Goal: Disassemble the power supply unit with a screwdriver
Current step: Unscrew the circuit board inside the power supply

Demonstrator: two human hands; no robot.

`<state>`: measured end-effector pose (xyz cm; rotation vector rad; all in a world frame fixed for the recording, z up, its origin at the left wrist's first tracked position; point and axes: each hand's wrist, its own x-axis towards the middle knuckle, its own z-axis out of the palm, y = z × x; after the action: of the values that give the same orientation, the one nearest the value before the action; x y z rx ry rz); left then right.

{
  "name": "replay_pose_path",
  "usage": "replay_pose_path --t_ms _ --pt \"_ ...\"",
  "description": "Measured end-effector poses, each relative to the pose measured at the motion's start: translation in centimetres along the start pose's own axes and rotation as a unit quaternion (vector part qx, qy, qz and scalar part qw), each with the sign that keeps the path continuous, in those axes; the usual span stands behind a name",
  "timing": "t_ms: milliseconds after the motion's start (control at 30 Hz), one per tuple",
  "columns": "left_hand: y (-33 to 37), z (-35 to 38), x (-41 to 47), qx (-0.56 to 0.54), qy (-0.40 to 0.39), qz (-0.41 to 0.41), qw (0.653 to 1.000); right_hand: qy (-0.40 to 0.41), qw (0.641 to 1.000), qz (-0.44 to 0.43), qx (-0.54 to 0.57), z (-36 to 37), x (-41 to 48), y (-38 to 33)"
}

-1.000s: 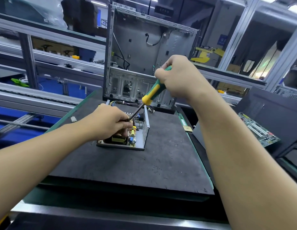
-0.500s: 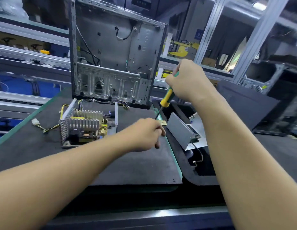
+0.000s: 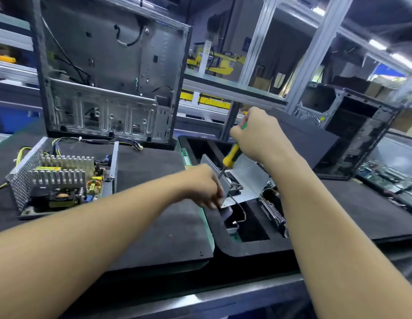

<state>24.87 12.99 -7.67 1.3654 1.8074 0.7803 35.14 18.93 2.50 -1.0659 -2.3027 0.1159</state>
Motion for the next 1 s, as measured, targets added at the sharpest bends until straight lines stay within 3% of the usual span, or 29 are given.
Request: replay_pose_path --t_ms 100,200,333,400,467,500,600,767,900,1000 --pt "-1.8 -6.9 -3.0 0.128 0.124 0.052 0.983 0.013 0.998 -0.029 0.059 1.4 0.6 -2.5" --pt "-3.8 -13.0 -7.1 0.296 0.154 0.045 0.942 0.023 0.991 -0.07 0.113 2.9 1.5 -5.9" --pt "-7.6 -19.3 -11.5 0.41 0.071 -0.097 0.904 -0.023 0.981 -0.084 0.174 5.6 2.3 -10.2" --pt "-9.8 -20.7 -12.3 0.48 0.021 -0.194 0.855 -0.058 0.977 -0.071 0.19 7.2 2.6 -11.6" --pt "-11.9 -20.3 -12.2 0.543 -0.012 -0.22 0.81 -0.069 0.975 -0.049 0.203 8.7 2.9 -12.3" --pt "-12.8 -19.8 -11.9 0.549 -0.011 -0.21 0.809 -0.069 0.973 -0.033 0.217 9.4 3.0 -12.4" --pt "-14.4 -19.4 -10.8 0.494 0.042 -0.155 0.855 -0.07 0.967 0.002 0.244 10.9 3.3 -12.0" --pt "-15.0 -20.9 -10.6 0.479 0.078 -0.091 0.87 -0.062 0.974 -0.002 0.218 11.5 4.3 -11.5" --pt "-15.6 -21.4 -10.5 0.467 0.055 -0.08 0.879 0.054 0.975 -0.041 0.211 9.2 5.6 -12.2" --pt "-15.5 -21.5 -10.3 0.456 0.03 -0.085 0.886 0.107 0.946 -0.125 0.279 7.6 5.6 -14.5"
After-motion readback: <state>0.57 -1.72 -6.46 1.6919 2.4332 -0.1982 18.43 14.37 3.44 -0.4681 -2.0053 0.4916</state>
